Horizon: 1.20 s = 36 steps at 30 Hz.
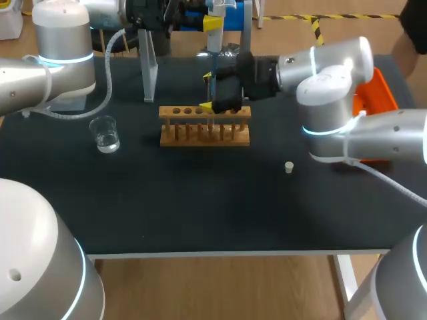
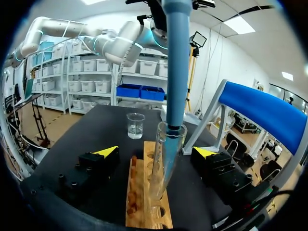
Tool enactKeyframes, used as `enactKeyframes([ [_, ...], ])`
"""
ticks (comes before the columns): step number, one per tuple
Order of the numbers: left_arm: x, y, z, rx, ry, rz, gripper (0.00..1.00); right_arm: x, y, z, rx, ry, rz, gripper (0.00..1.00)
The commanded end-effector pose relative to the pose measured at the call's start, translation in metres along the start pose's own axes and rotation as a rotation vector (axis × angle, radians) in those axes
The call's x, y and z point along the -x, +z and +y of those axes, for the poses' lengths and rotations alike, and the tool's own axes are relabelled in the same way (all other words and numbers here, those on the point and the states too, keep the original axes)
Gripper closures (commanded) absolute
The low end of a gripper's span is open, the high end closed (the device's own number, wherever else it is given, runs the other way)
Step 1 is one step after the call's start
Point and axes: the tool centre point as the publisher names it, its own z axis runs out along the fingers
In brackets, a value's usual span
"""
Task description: Invert the test tube, pick up the pipette, mount the tip to pipette, aspirate from beaker and dispense into the tube, eject the tip, return the pipette, and cap with the stopper.
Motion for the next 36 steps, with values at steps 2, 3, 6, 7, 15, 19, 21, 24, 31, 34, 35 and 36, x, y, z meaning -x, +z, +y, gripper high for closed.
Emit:
enactKeyframes([
  [2, 0.0014, -0.0013, -0.0004, 0.0, 0.0, 0.006, 1.0, 0.0011, 0.0063, -0.0034, -0.001, -0.005, -0.003, 0.0],
  [3, 0.0014, -0.0013, -0.0004, 0.0, 0.0, 0.006, 1.0, 0.0014, 0.0067, -0.0035, -0.005, -0.009, -0.002, 0.0],
  [6, 0.0014, -0.0013, -0.0004, 0.0, 0.0, 0.006, 1.0, 0.0012, 0.0083, -0.0034, -0.007, -0.011, -0.001, 0.0],
  [7, 0.0014, -0.0013, -0.0004, 0.0, 0.0, 0.006, 1.0, 0.0007, 0.0091, -0.0033, -0.011, -0.015, 0.0, 0.0],
  [15, 0.0014, -0.0013, -0.0004, 0.0, 0.0, 0.006, 1.0, 0.0005, 0.0106, -0.003, -0.016, -0.017, 0.0, 0.0],
  [19, 0.0014, -0.0013, -0.0004, 0.0, 0.0, 0.006, 1.0, 0.0008, 0.011, -0.0028, -0.019, -0.015, 0.001, 0.0],
  [21, 0.0014, -0.0013, -0.0004, 0.0, 0.0, 0.006, 1.0, 0.0008, 0.011, -0.0028, -0.024, -0.013, 0.0, 0.0],
  [24, 0.0014, -0.0013, -0.0004, 0.0, 0.0, 0.006, 1.0, 0.0007, 0.011, -0.0028, -0.026, -0.012, -0.001, 0.0],
  [31, 0.0014, -0.0013, -0.0004, 0.0, 0.0, 0.006, 1.0, 0.0007, 0.011, -0.0028, -0.026, -0.012, -0.001, 0.0],
  [34, 0.0014, -0.0013, -0.0004, 0.0, 0.0, 0.006, 1.0, 0.0007, 0.011, -0.0028, -0.026, -0.012, -0.001, 0.0],
  [35, 0.0014, -0.0013, -0.0004, 0.0, 0.0, 0.006, 1.0, 0.0007, 0.011, -0.0028, -0.026, -0.012, -0.001, 0.0],
  [36, 0.0014, -0.0013, -0.0004, 0.0, 0.0, 0.006, 1.0, 0.0007, 0.011, -0.0028, -0.026, -0.012, -0.001, 0.0],
])
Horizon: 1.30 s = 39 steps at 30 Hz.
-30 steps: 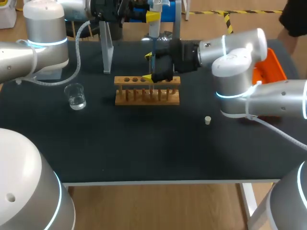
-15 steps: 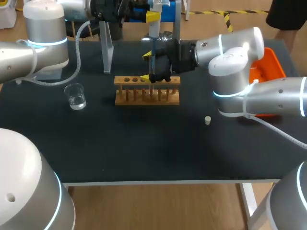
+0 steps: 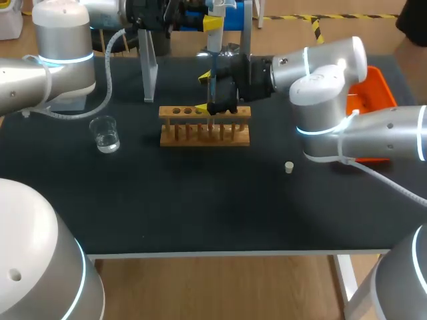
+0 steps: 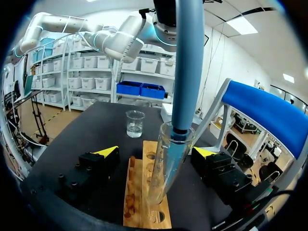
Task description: Invert the test tube, pick up the pipette, mount the tip to pipette, aspirate from beaker and dispense into the tube, eject the tip, return the pipette, and cap with the stopper.
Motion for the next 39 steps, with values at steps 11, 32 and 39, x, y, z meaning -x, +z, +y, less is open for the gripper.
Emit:
enactKeyframes([
  [11, 0.0, 0.001, -0.006, 0.01, -0.001, 0.006, 1.0, 0.0, 0.001, 0.0, 0.0, 0.0, -0.001, 0.0],
  [32, -0.003, 0.008, -0.024, 0.042, 0.003, 0.006, 1.0, 0.0, 0.001, 0.0, 0.0, 0.0, -0.001, 0.0],
  [39, -0.004, 0.011, -0.033, 0.054, 0.01, 0.007, 1.0, 0.0, 0.001, 0.0, 0.0, 0.0, -0.001, 0.0],
])
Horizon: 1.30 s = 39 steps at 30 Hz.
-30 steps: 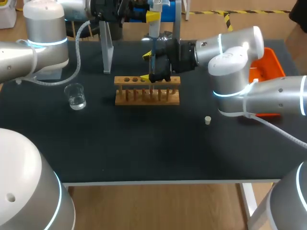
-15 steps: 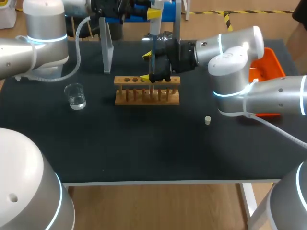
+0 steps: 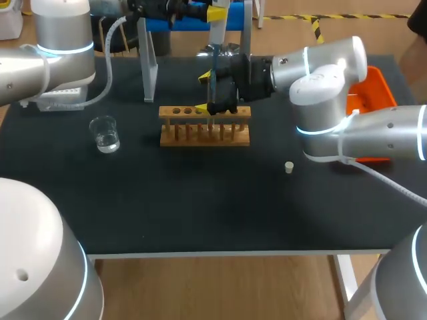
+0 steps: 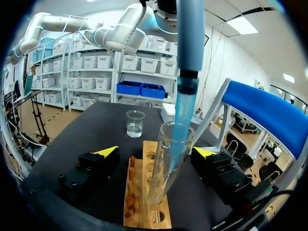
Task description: Invert the test tube, pick up the pipette, mount the tip to pipette, aspirate from beaker and dispense into the tube, eject the tip, return the pipette, and cap with the stopper.
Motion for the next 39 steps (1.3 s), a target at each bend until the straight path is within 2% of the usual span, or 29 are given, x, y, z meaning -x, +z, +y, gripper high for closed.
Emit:
enactKeyframes([
  [1, -0.002, 0.001, -0.008, 0.015, 0.002, -0.004, 1.0, 0.0, 0.001, -0.001, 0.001, 0.0, -0.001, 0.0],
  [30, -0.008, 0.02, -0.055, 0.094, 0.047, 0.007, 1.0, 0.0, 0.001, -0.001, 0.001, 0.0, -0.001, 0.0],
  [34, -0.016, 0.015, -0.064, 0.114, 0.057, -0.011, 1.0, 0.0, 0.001, -0.001, 0.001, 0.0, -0.001, 0.0],
  [39, -0.041, -0.01, -0.072, 0.145, 0.056, -0.078, 1.0, 0.0, 0.001, -0.001, 0.001, 0.0, -0.001, 0.0],
])
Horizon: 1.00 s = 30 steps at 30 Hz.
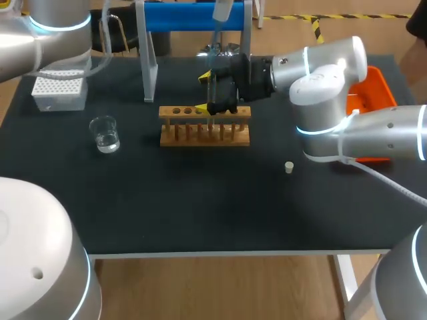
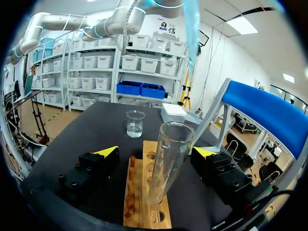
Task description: Invert the test tube, pick up the pipette, mount the tip to pipette, aspirate from beaker and dispense into the tube, eject the tip, return the pipette, and cap with the stopper.
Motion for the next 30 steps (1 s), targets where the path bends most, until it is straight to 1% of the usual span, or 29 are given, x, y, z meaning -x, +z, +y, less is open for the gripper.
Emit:
enactKeyframes([
  [1, -0.037, -0.03, -0.01, 0.029, -0.005, -0.081, 1.0, 0.0, 0.001, -0.001, 0.001, -0.001, -0.001, 0.0],
  [6, -0.071, -0.053, -0.006, 0.04, -0.019, -0.149, 1.0, 0.0, 0.001, -0.001, 0.001, -0.001, -0.001, 0.0],
  [9, -0.09, -0.057, 0.003, 0.029, -0.027, -0.168, 1.0, 0.0, 0.001, -0.001, 0.001, -0.001, -0.001, 0.0],
  [11, -0.104, -0.056, 0.013, 0.005, -0.031, -0.178, 1.0, 0.0, 0.001, -0.001, 0.001, -0.001, -0.001, 0.0],
  [15, -0.122, -0.045, 0.035, -0.038, -0.051, -0.189, 1.0, 0.0, 0.001, -0.001, 0.001, -0.001, -0.001, 0.0],
  [18, -0.13, -0.03, 0.049, -0.07, -0.058, -0.187, 1.0, 0.0, 0.001, -0.001, 0.001, -0.001, -0.001, 0.0],
  [21, -0.134, -0.017, 0.056, -0.081, -0.058, -0.197, 1.0, 0.0, 0.001, -0.001, 0.001, -0.001, -0.001, 0.0],
  [25, -0.136, -0.004, 0.058, -0.1, -0.038, -0.236, 1.0, 0.0, 0.001, -0.001, 0.001, -0.001, -0.001, 0.0],
  [27, -0.136, 0.001, 0.058, -0.086, -0.04, -0.25, 1.0, 0.0, 0.001, -0.001, 0.001, -0.001, -0.001, 0.0],
  [28, -0.136, 0.003, 0.059, -0.102, -0.04, -0.26, 1.0, 0.0, 0.001, -0.001, 0.001, -0.001, -0.001, 0.0],
  [30, -0.134, 0.007, 0.061, -0.1, -0.044, -0.257, 1.0, 0.0, 0.001, -0.001, 0.001, -0.001, -0.001, 0.0],
])
